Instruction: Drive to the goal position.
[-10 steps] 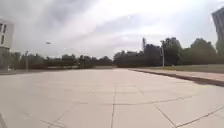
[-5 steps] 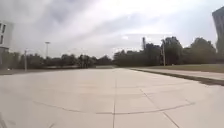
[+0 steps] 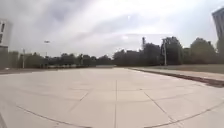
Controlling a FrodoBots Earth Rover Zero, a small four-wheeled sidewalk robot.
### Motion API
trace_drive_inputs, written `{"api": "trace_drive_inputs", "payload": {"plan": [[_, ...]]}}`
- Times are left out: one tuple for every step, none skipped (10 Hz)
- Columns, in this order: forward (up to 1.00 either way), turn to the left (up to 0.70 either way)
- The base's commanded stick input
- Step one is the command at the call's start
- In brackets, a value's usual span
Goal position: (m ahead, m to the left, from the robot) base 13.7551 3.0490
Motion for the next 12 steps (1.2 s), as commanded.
{"api": "trace_drive_inputs", "payload": {"plan": [[0.70, 0.00], [0.70, 0.00], [0.70, 0.00], [0.70, 0.00], [0.70, 0.00], [0.70, 0.00], [0.70, 0.00], [0.70, 0.00], [0.70, 0.00], [0.70, 0.00], [0.70, 0.00], [0.70, 0.00]]}}
